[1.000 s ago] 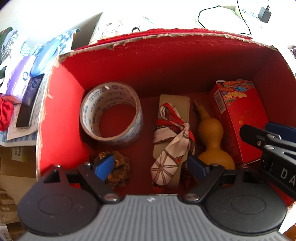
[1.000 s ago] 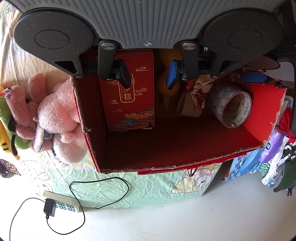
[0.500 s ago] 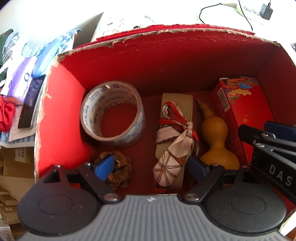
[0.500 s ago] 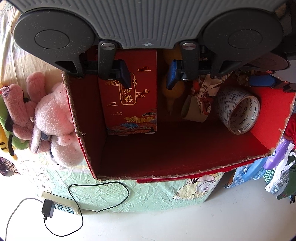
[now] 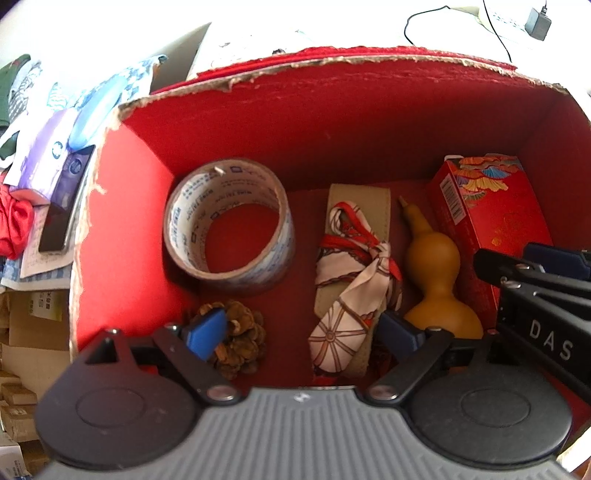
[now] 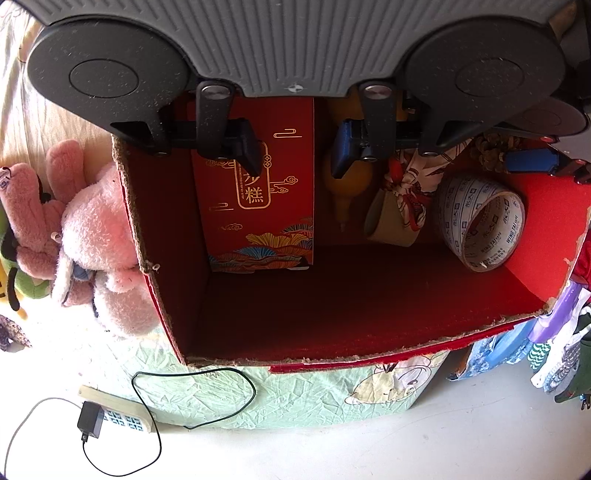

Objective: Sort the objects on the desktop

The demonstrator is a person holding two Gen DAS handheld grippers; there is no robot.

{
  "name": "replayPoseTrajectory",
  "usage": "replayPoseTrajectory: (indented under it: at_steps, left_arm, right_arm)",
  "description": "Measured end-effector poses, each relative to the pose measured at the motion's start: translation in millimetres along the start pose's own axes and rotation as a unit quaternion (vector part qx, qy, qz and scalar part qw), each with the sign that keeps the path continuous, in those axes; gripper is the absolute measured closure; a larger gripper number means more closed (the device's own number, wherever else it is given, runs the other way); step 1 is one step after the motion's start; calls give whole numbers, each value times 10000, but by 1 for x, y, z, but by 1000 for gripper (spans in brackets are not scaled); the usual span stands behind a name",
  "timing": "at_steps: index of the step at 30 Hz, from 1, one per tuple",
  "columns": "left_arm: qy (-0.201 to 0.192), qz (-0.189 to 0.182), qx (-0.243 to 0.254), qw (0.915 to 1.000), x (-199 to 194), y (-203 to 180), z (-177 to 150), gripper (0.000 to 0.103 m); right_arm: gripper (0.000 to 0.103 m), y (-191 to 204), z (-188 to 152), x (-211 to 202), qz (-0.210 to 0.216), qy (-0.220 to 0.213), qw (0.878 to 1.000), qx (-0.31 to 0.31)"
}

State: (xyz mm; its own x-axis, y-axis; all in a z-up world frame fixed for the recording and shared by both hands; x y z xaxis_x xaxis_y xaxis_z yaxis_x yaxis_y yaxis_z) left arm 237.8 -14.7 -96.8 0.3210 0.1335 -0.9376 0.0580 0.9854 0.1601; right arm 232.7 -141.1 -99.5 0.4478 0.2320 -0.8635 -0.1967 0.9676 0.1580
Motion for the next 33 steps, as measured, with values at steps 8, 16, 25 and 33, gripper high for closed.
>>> replayPoseTrajectory:
  at_steps: [8,16,25,33]
  left_arm:
    - [-51,45,-35,10000,-4,-1,-3,11]
    - [-123,94,-57,9999,-10,-4,-6,10]
    - [-150,93,-40,9998,-17,-8,-13,11]
    - [-206,96,-38,9997,-16,-4,-15,12]
  right_arm:
    - [64,-1,-2,0,-8,-28,10000,42]
    - [65,0,-4,-1,-37,-78,9999,52]
    - [65,0,-1,0,-54,-73,9999,43]
    - [65,0,1,1,-70,-57,9999,45]
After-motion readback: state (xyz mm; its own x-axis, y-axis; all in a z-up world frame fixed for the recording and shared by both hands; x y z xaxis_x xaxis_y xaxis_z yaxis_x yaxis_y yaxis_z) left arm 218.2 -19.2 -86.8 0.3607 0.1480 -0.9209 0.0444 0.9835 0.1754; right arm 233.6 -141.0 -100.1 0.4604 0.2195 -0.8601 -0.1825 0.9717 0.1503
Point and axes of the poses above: each gripper's, at about its wrist camera, not at the fingertips, and x roughly the way its jaws point, y to its left, z to its top, the point moved 7 cm from there along x, roughly the way its jaws point, and after that the axes turned 4 degrees about z, right-handed, at the moved point
